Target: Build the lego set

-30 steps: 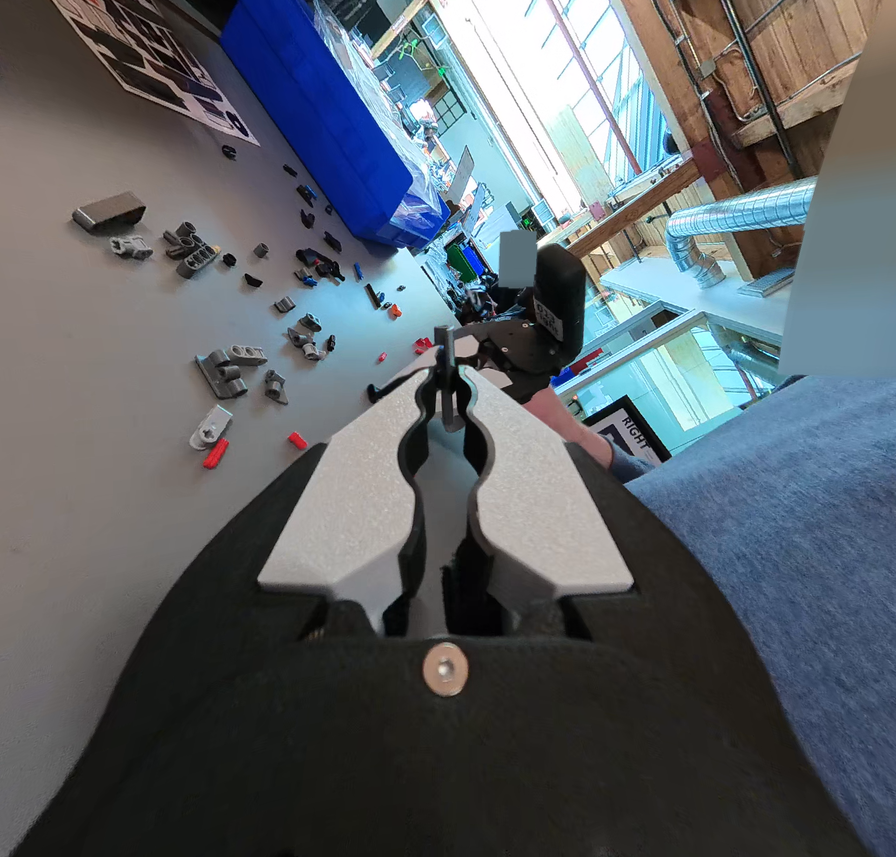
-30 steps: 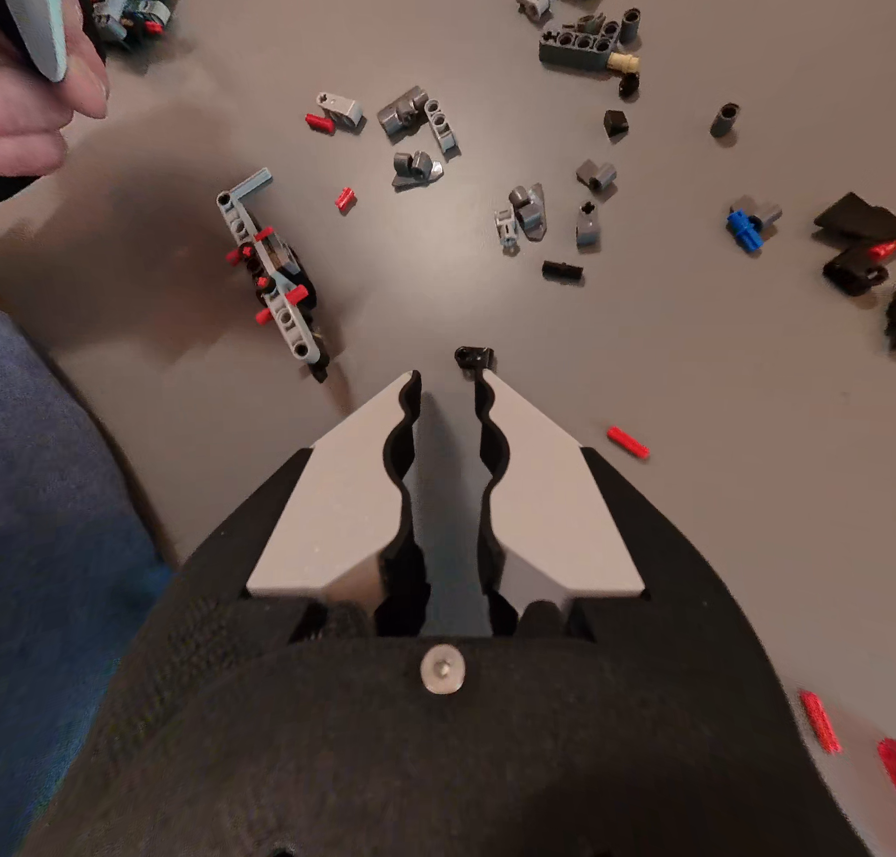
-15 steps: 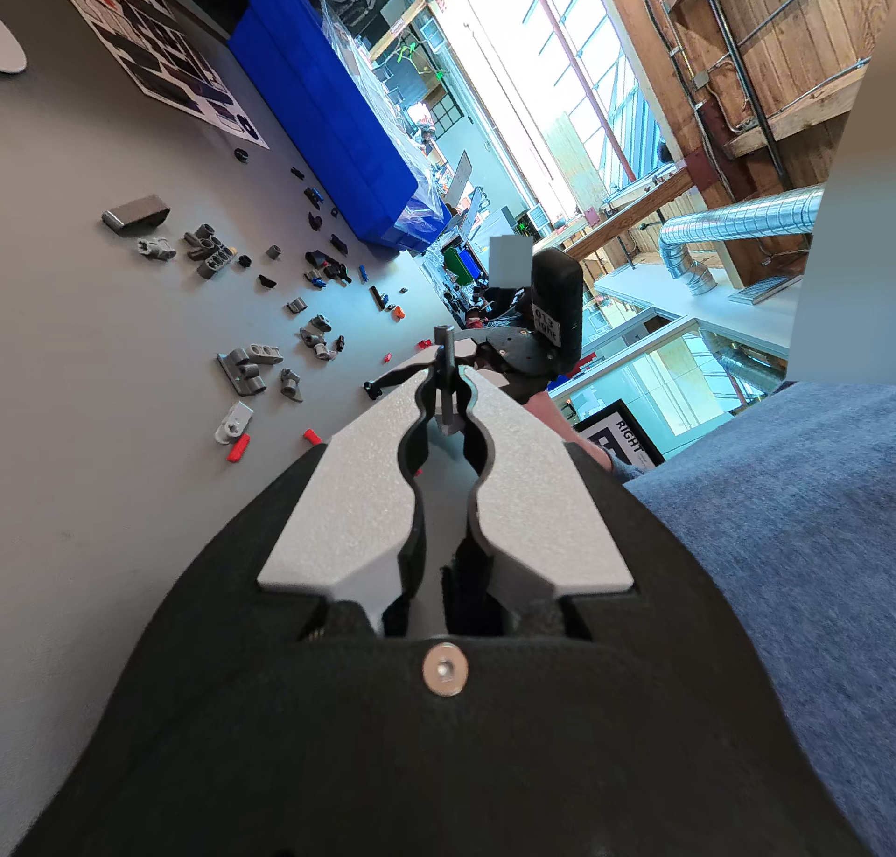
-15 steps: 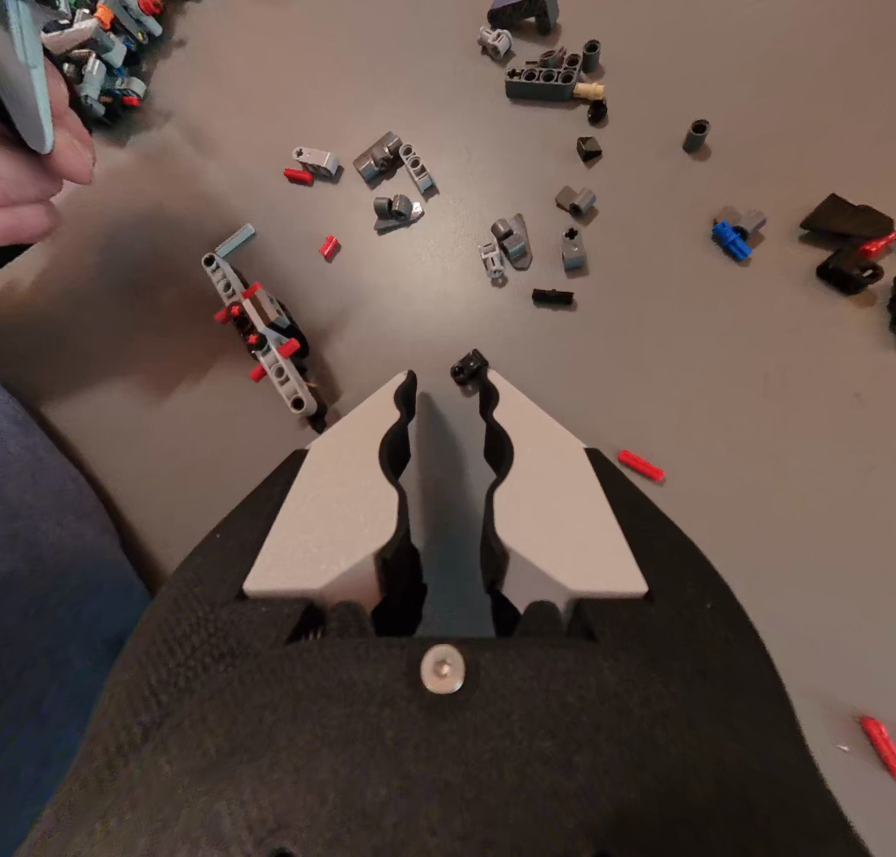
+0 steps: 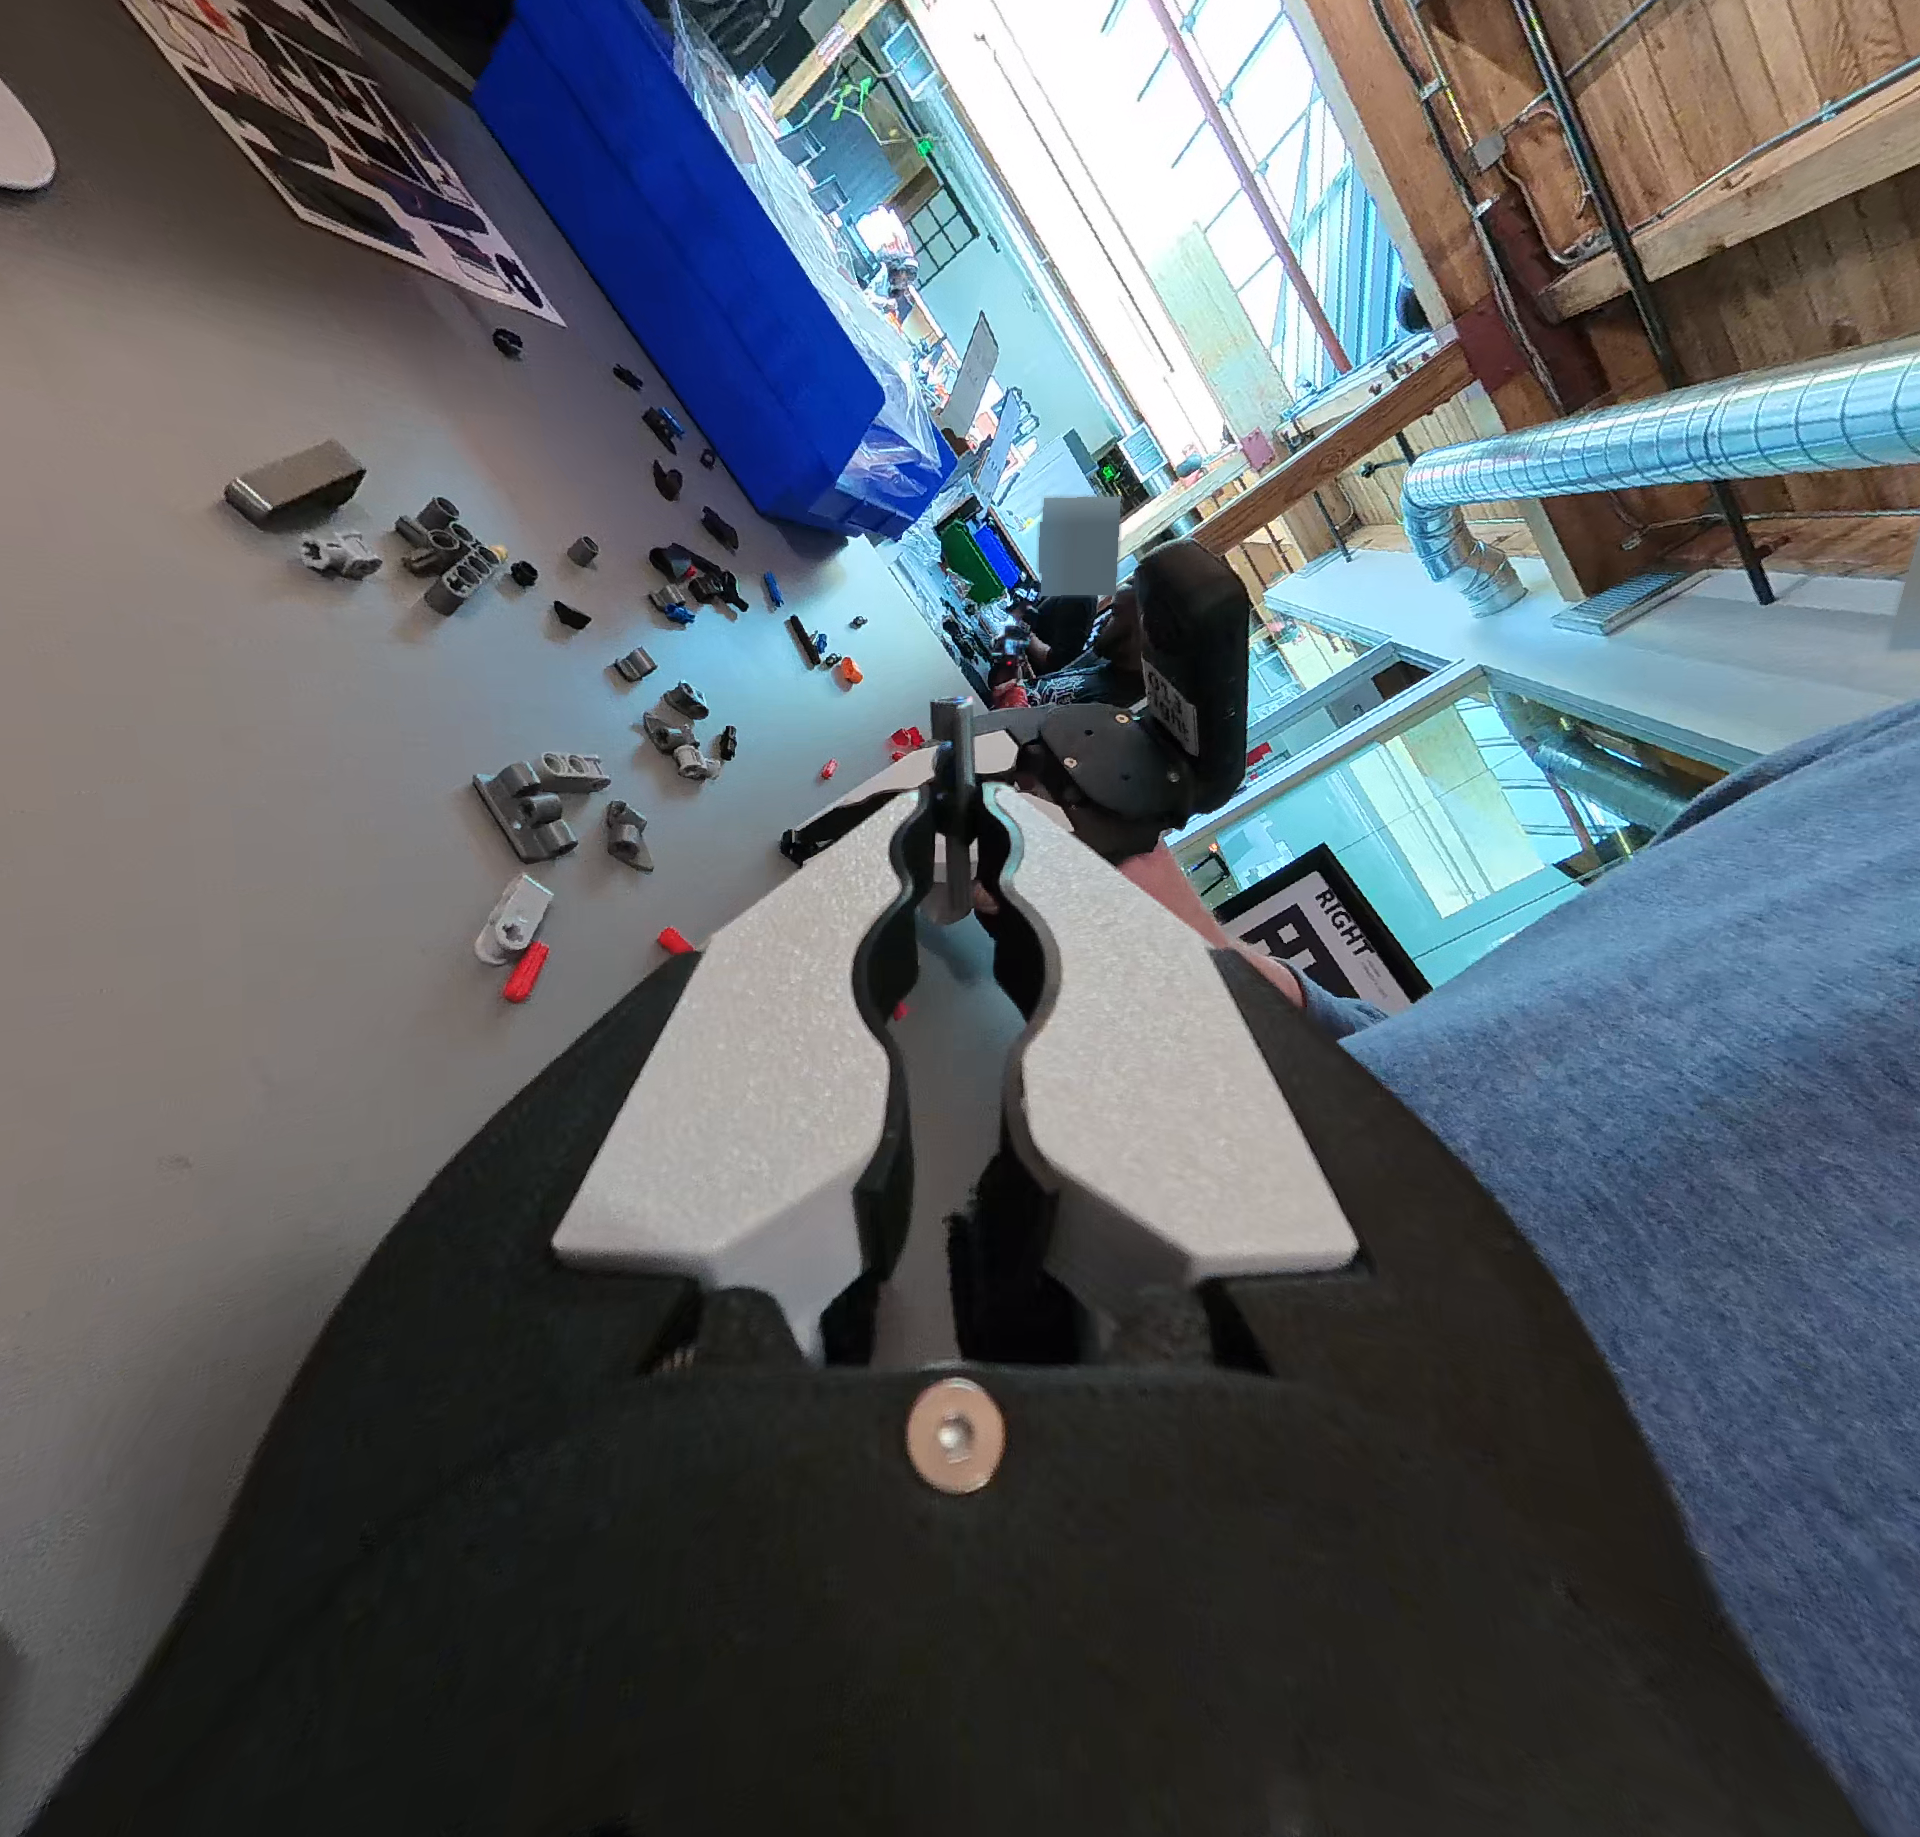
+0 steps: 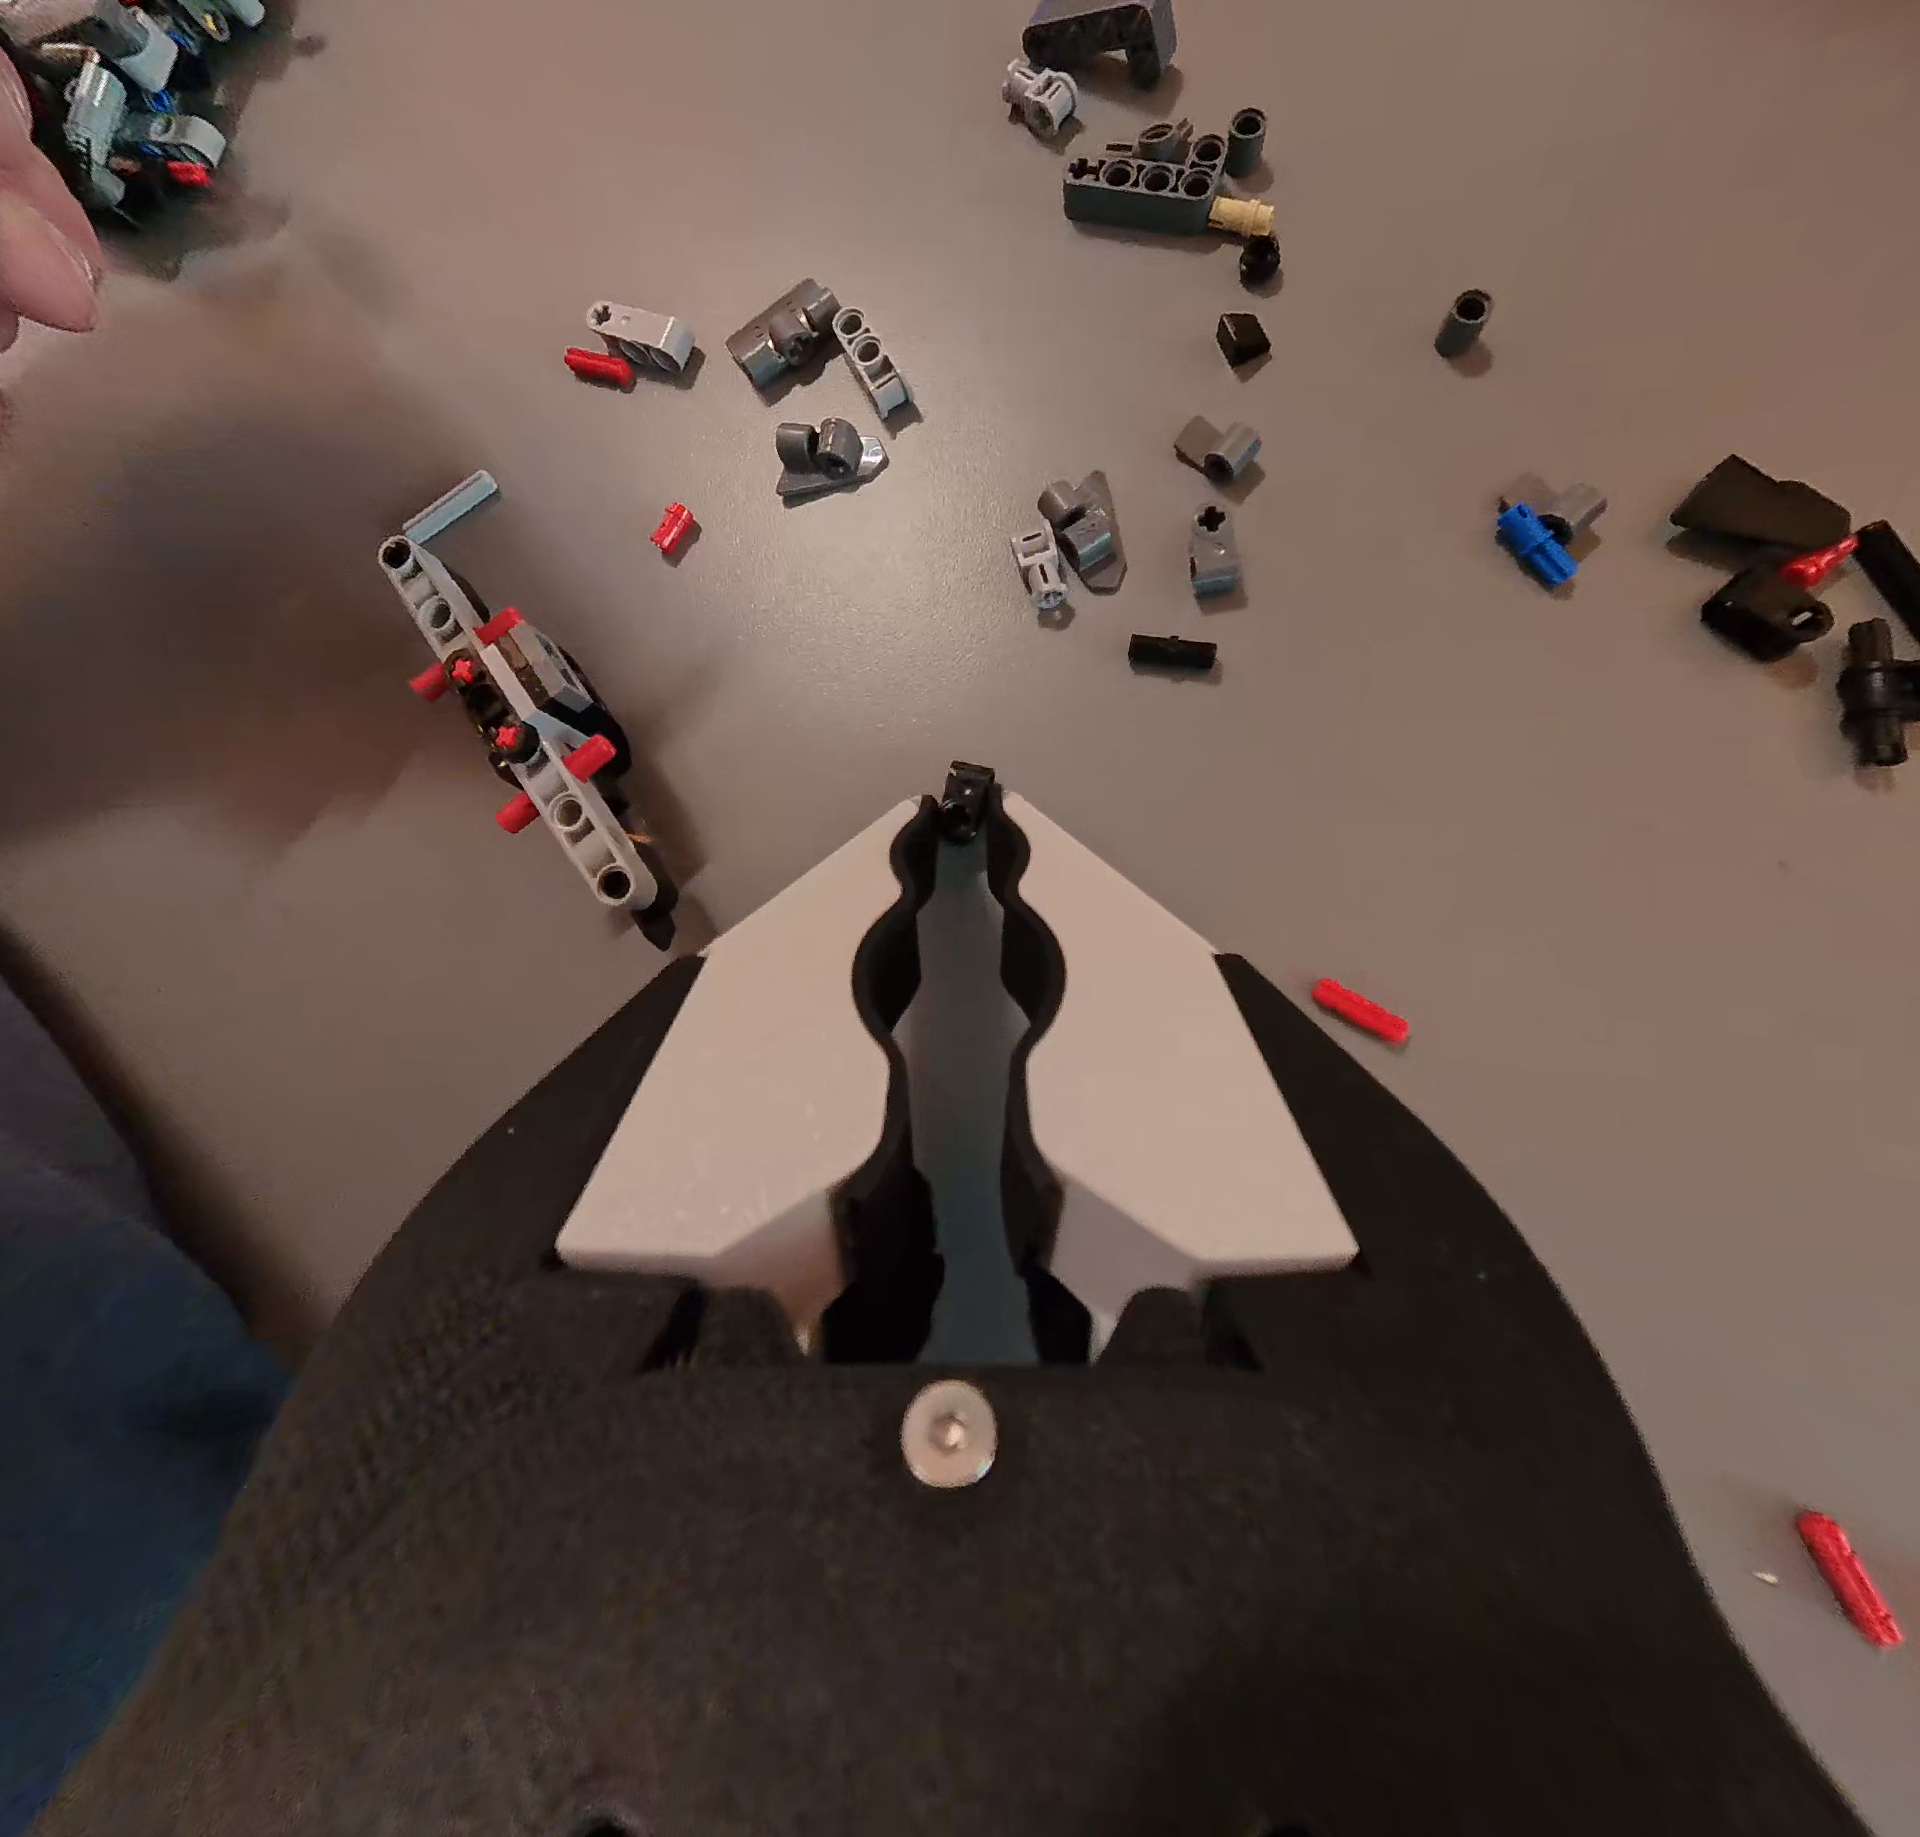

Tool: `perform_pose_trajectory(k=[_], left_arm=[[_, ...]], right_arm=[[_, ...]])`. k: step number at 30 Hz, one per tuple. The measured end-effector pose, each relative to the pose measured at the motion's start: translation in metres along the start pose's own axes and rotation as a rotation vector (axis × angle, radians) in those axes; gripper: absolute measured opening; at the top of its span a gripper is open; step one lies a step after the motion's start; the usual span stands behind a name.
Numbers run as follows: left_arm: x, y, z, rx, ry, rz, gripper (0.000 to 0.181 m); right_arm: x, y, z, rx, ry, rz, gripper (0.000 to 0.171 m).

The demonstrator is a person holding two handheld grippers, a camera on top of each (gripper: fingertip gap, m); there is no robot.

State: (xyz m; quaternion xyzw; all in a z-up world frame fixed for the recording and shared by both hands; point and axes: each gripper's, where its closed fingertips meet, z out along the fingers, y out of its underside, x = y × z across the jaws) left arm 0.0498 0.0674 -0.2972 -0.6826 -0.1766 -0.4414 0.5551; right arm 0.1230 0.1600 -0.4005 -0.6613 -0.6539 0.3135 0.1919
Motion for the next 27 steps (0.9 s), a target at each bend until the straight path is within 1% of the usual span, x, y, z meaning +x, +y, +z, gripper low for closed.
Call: perform_pose_trajectory(k=[6,7,9,10,11,18,20,27], left_arm=[[-0.001,0.001,-0.004,0.002,-0.003,-0.004,0.005],[-0.001,0.001,-0.004,0.001,-0.004,-0.005,0.005],[-0.001,0.002,-0.005,0.001,-0.004,-0.008,0.005],[-0.001,0.002,-0.005,0.002,-0.003,-0.01,0.005],[-0.001,0.003,-0.005,0.002,-0.003,-0.012,0.005],[-0.003,0.002,-0.005,0.019,-0.001,-0.035,0.005],[-0.004,0.001,-0.004,0.024,0.003,-0.041,0.005],[0.002,-0.001,0.014,0.027,0.039,-0.043,0.005]], right_arm=[[0.0,0.0,0.0,0.003,0.012,-0.02,0.007],[-0.001,-0.001,0.001,0.007,0.001,-0.018,0.011],[-0.003,-0.001,0.0,0.011,-0.012,-0.011,0.014],[-0.002,0.0,0.0,0.012,-0.004,-0.013,0.012],[0.001,0.0,0.0,0.012,0.019,-0.022,0.006],[0.0,-0.002,0.001,0.042,0.004,-0.015,0.005],[-0.001,-0.007,-0.002,0.08,-0.017,0.006,0.004],[-0.016,-0.053,-0.024,0.3,-0.164,0.124,0.004]])
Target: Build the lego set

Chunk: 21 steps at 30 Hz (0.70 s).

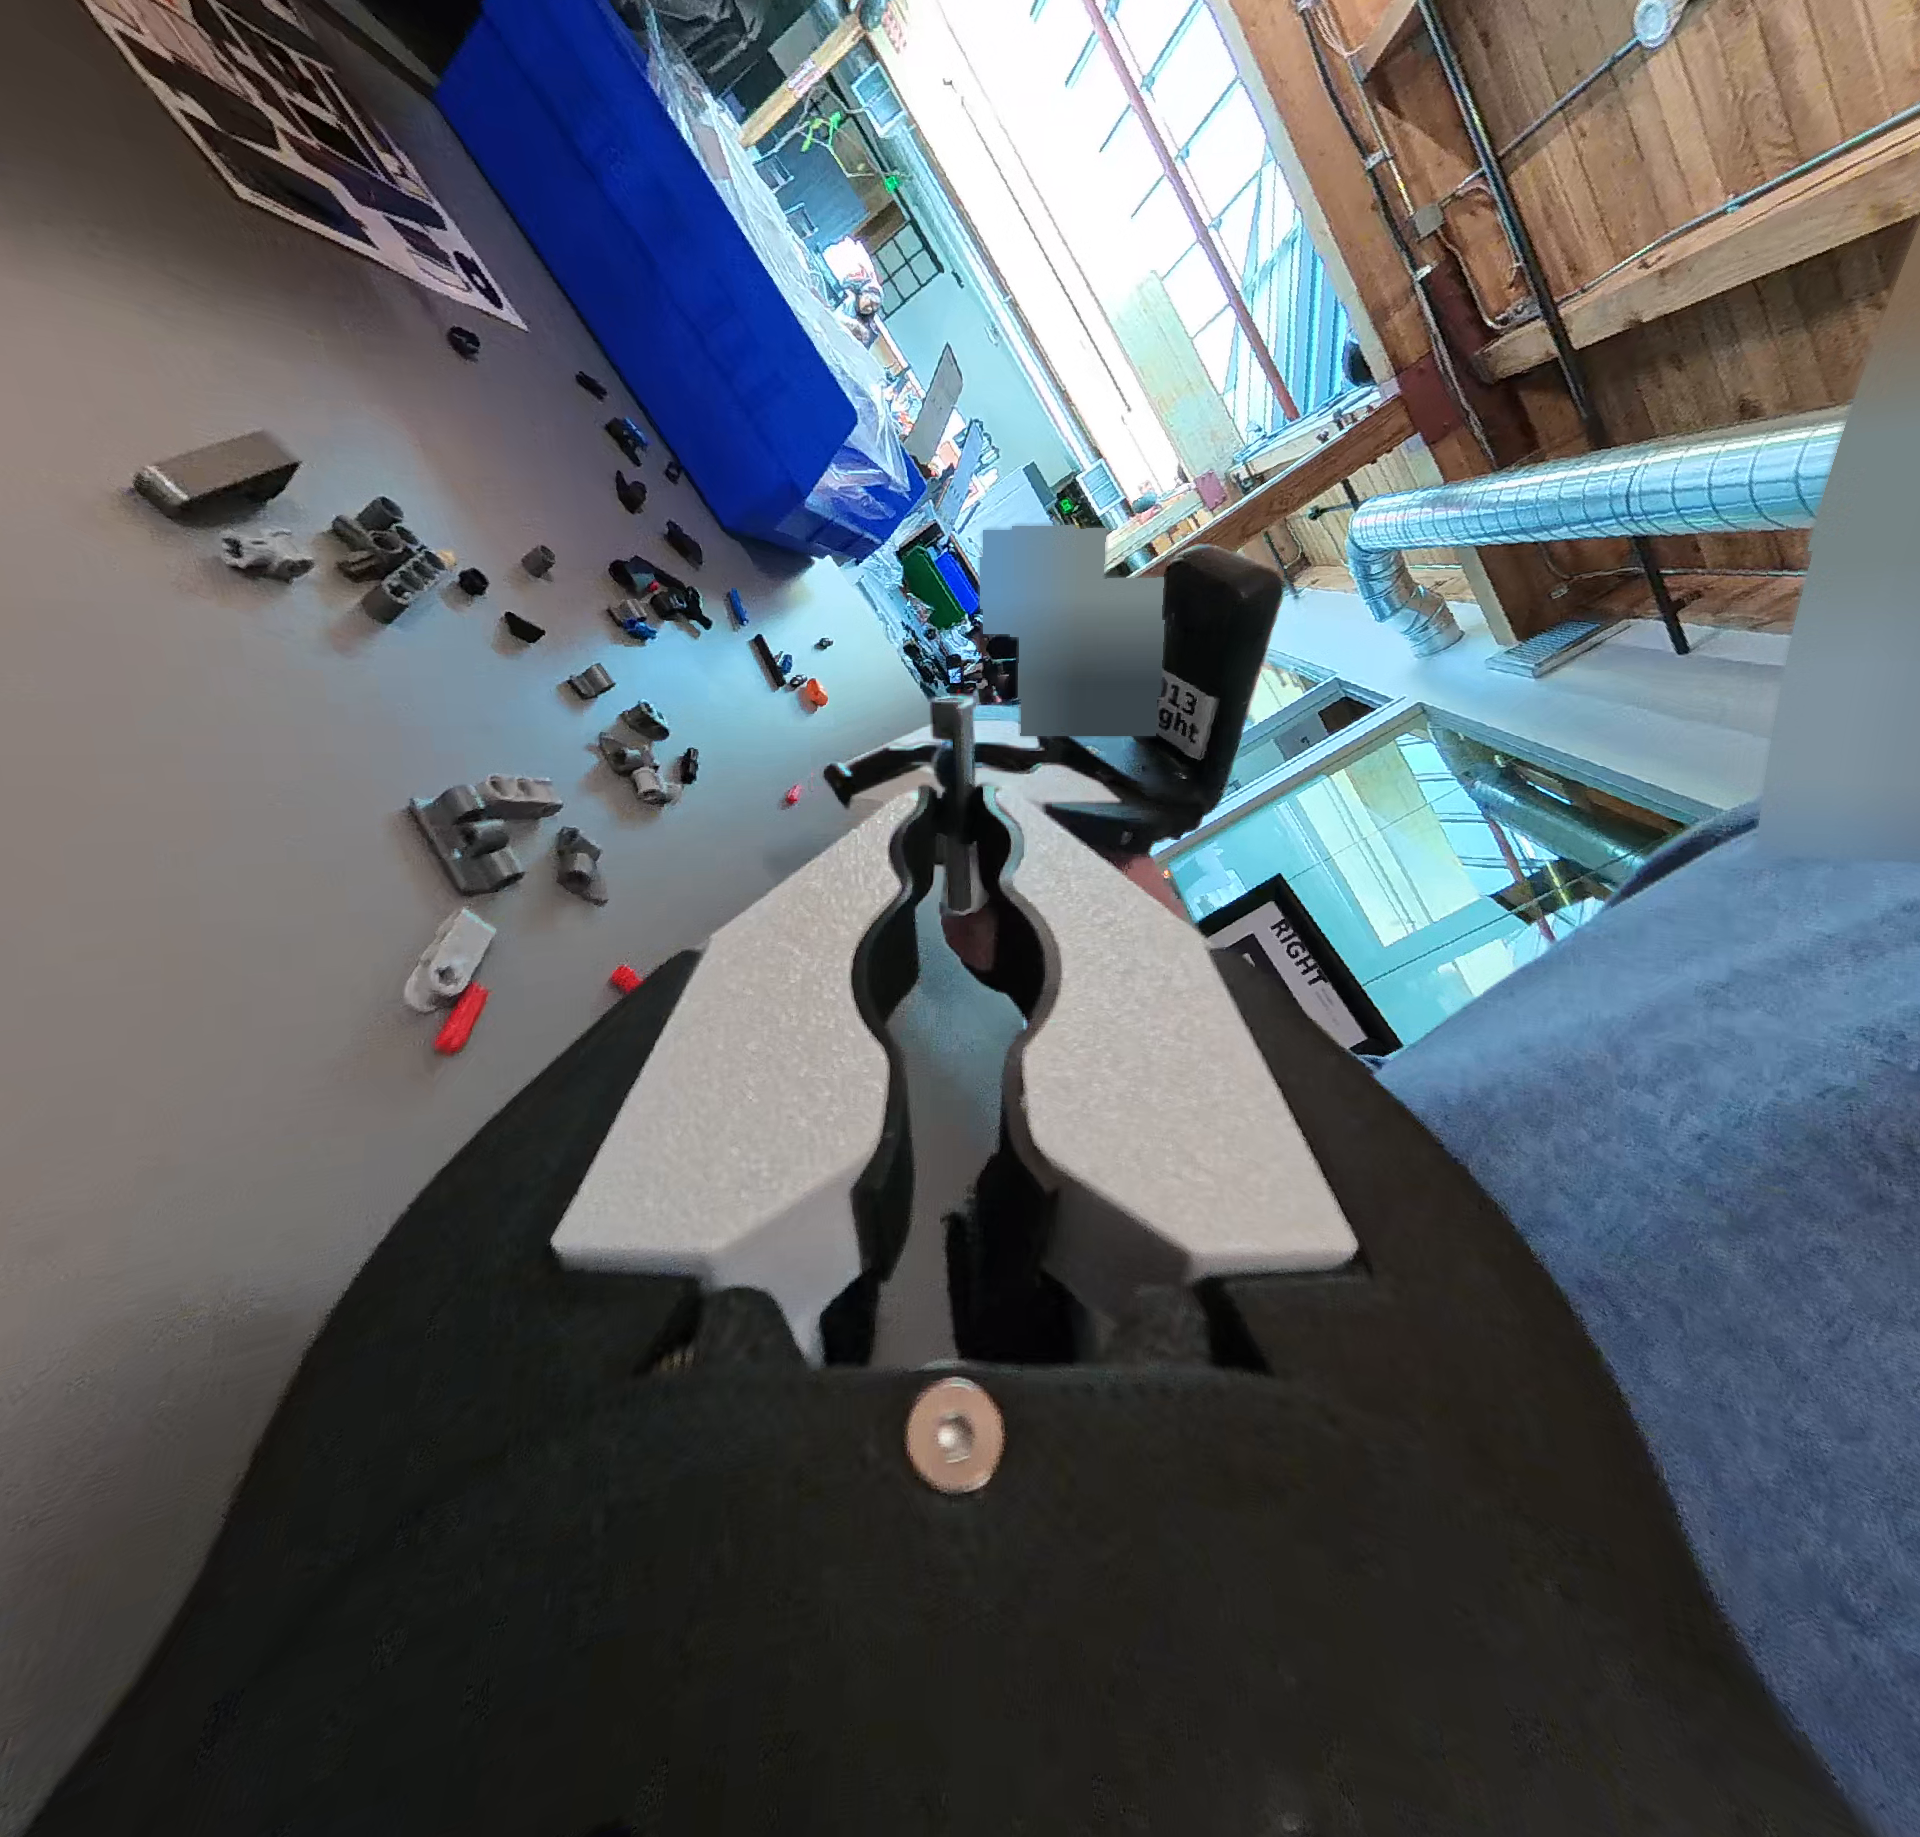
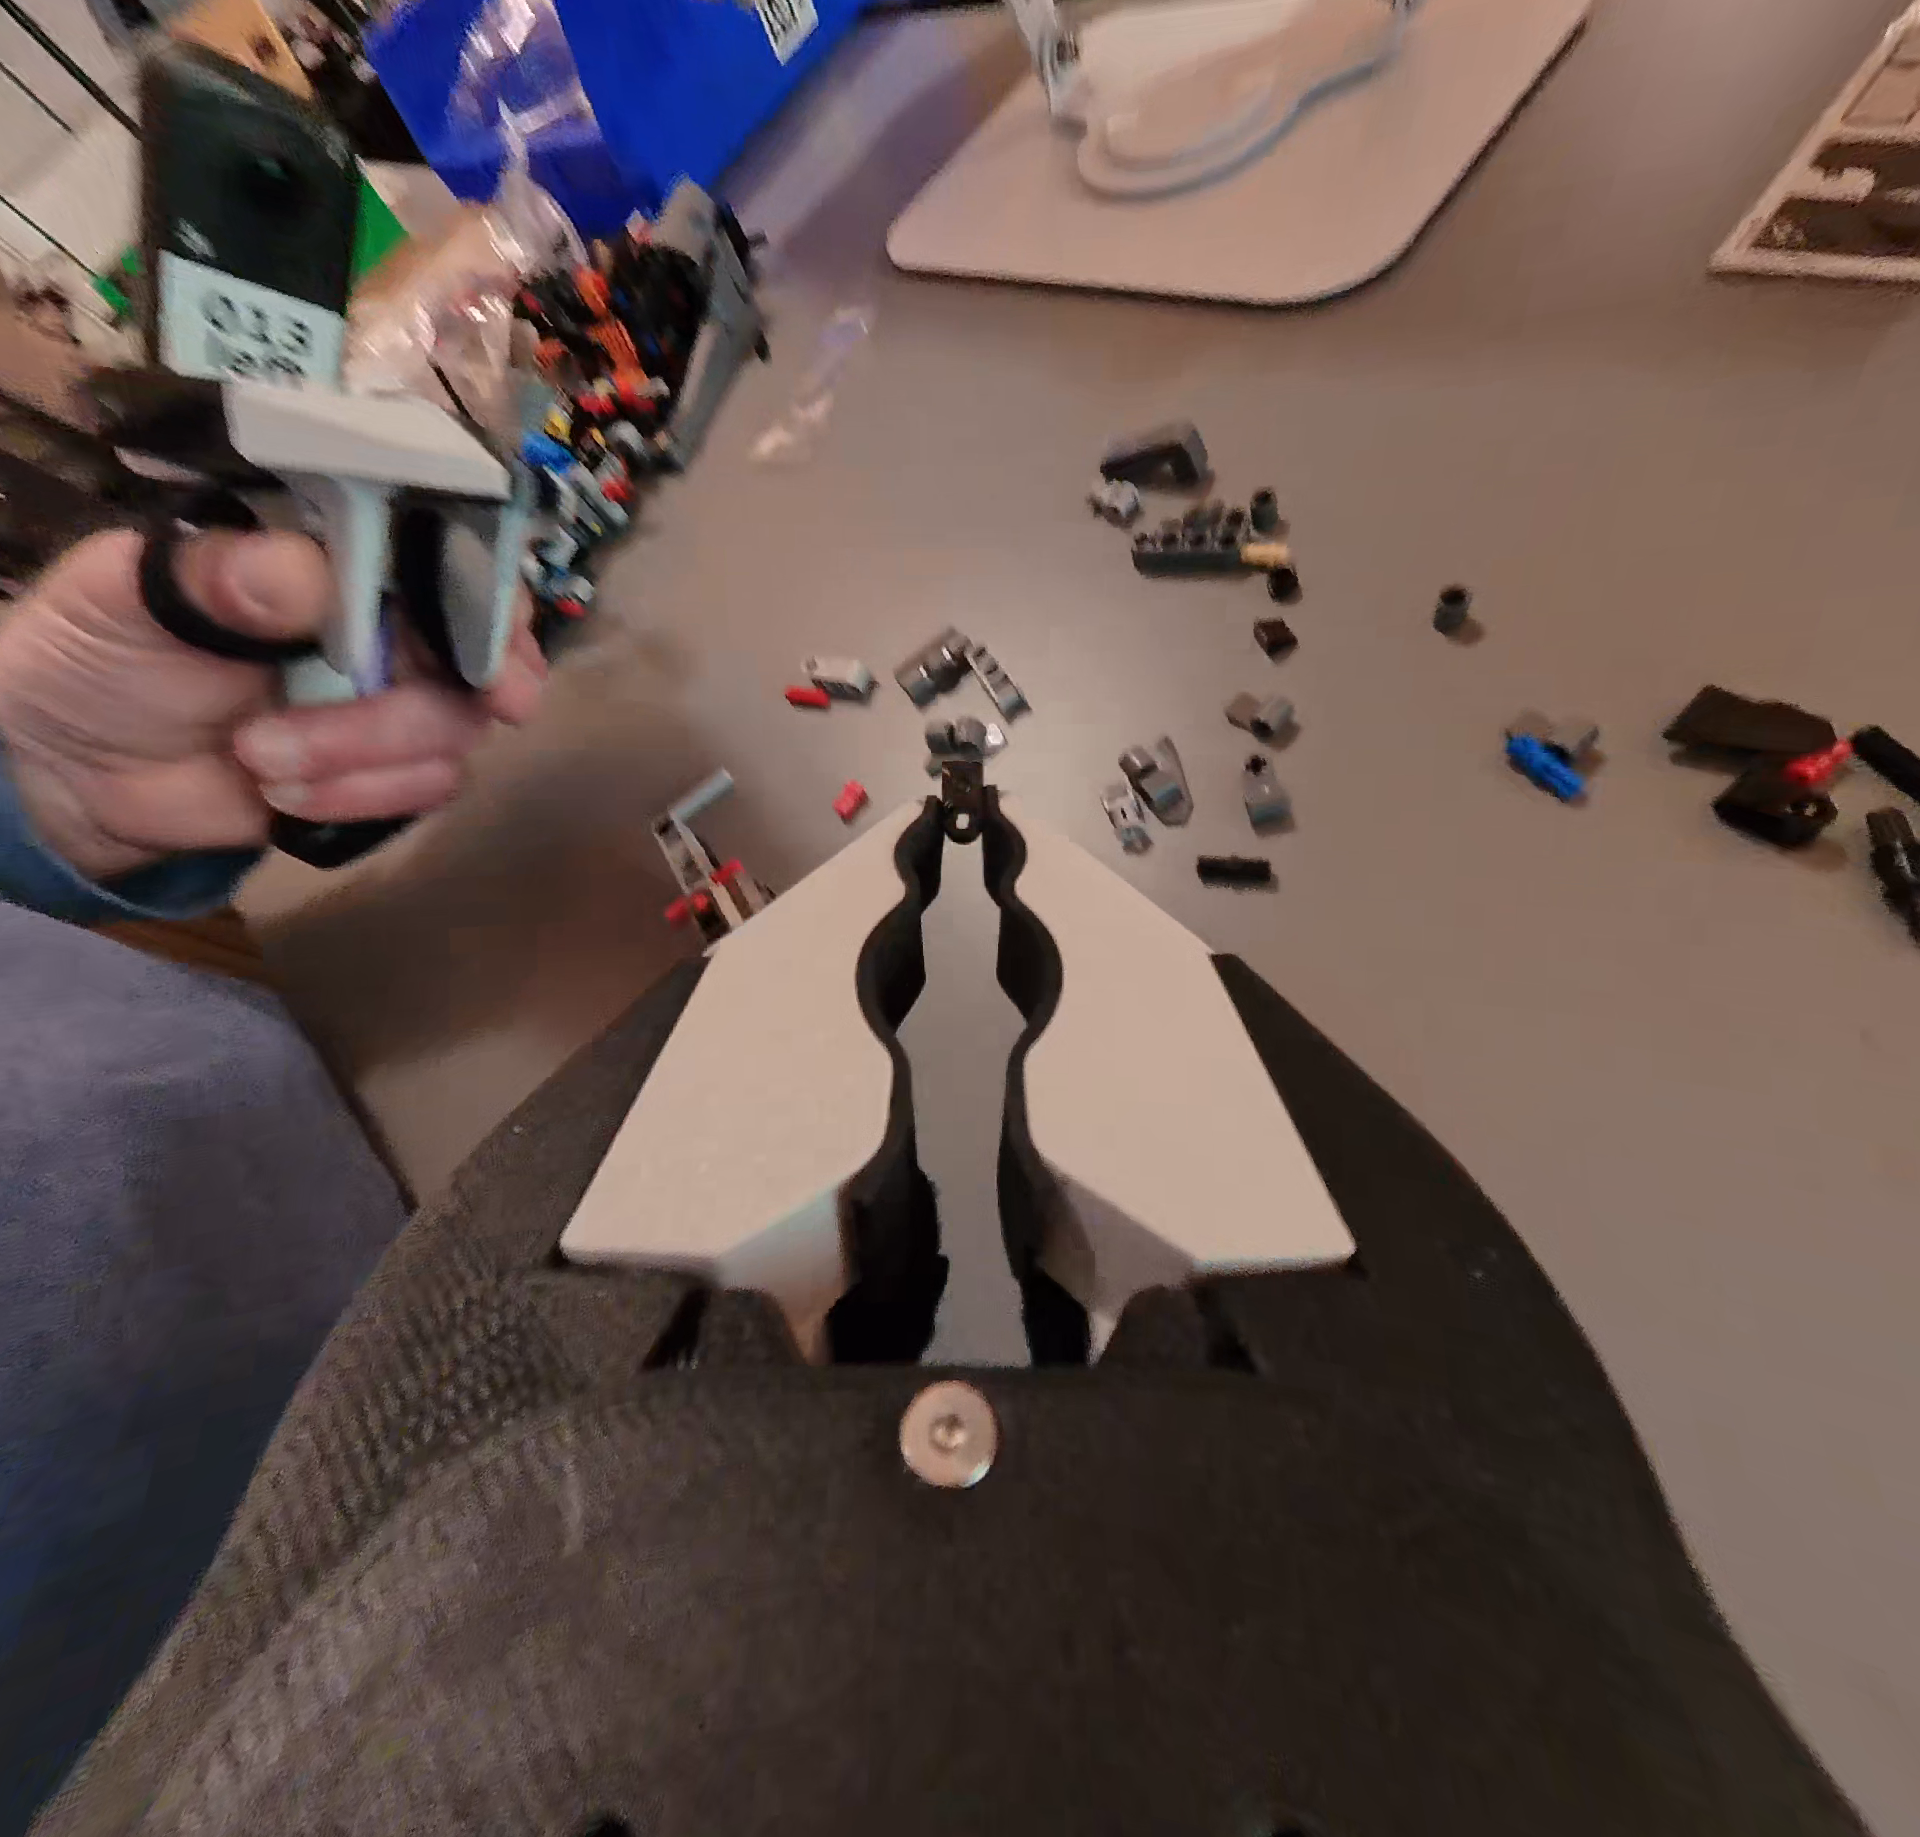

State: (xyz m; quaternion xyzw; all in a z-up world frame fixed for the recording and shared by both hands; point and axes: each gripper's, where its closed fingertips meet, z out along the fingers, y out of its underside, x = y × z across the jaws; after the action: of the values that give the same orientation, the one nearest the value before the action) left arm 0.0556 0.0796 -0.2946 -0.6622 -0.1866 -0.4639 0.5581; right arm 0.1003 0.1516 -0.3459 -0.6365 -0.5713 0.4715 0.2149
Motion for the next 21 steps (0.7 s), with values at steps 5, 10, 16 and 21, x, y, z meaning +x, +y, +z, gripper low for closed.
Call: perform_pose_trajectory(k=[5,10,16,21], left_arm=[[0.002,0.002,0.014,-0.004,0.014,0.008,0.005],[0.005,-0.003,0.024,0.01,0.027,0.025,0.005],[0.009,-0.009,0.033,0.044,0.037,0.025,0.004],[0.009,-0.012,0.039,0.067,0.051,-0.001,0.005]], right_arm=[[-0.018,-0.026,-0.001,0.091,-0.068,-0.004,0.004],[-0.034,-0.048,0.002,0.124,-0.088,-0.047,0.004],[-0.041,-0.061,0.01,0.13,-0.052,-0.13,0.004],[-0.044,-0.063,0.016,0.12,-0.049,-0.149,0.004]])
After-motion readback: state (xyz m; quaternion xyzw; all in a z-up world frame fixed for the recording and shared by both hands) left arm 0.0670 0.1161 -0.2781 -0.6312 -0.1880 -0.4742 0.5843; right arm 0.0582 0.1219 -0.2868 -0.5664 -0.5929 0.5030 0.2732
